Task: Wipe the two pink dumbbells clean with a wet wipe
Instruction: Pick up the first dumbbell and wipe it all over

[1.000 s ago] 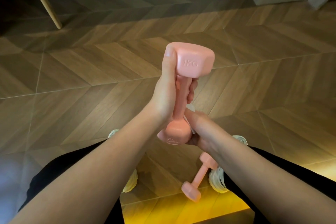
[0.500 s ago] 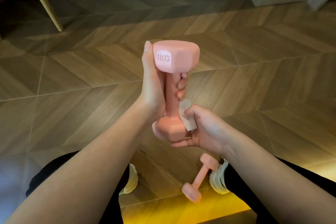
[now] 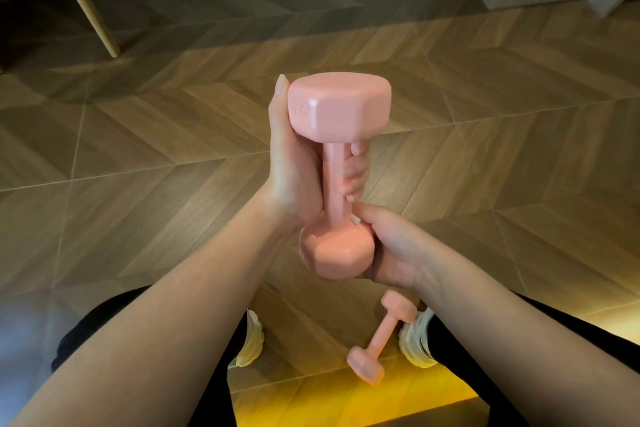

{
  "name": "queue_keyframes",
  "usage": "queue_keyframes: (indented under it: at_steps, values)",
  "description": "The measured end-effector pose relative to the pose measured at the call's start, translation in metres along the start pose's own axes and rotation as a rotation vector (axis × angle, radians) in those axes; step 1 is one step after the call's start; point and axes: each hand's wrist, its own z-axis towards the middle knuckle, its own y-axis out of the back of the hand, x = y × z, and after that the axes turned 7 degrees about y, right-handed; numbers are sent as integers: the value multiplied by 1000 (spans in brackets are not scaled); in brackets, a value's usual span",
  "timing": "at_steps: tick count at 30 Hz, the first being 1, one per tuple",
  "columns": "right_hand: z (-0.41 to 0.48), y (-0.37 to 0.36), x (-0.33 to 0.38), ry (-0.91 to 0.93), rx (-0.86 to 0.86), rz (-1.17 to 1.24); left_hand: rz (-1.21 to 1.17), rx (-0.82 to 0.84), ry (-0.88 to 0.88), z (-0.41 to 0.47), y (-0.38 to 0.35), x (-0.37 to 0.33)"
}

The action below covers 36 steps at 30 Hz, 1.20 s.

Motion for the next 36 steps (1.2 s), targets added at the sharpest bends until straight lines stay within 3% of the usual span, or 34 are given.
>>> queue_keyframes:
  at_steps: [6, 13, 18, 21, 24, 28, 32, 34, 36]
  values:
    - [-7, 7, 7, 91, 181, 172, -37, -35, -48, 0, 7, -13]
    - [-1, -5, -3, -58, 18, -51, -97, 155, 142, -1, 2, 1]
    - [-8, 0, 5, -38, 13, 12, -85, -1, 69, 3, 1, 3]
    - [-14, 7, 11, 66, 57, 37, -93, -169, 9, 6, 5, -3]
    - [-16, 9, 8, 170, 106, -106, -26, -278, -32, 6, 9, -8]
    - [-18, 3, 5, 348, -60, -338, 23, -323, -24, 5, 9, -9]
    - [-18, 7, 3, 705, -332, -676, 4, -343, -6, 4, 6, -10]
    - [-17, 8, 2, 825, -345, -795, 16, -366, -10, 5, 6, -11]
    - [-15, 7, 4, 824, -271, -889, 11, -388, -11, 5, 7, -12]
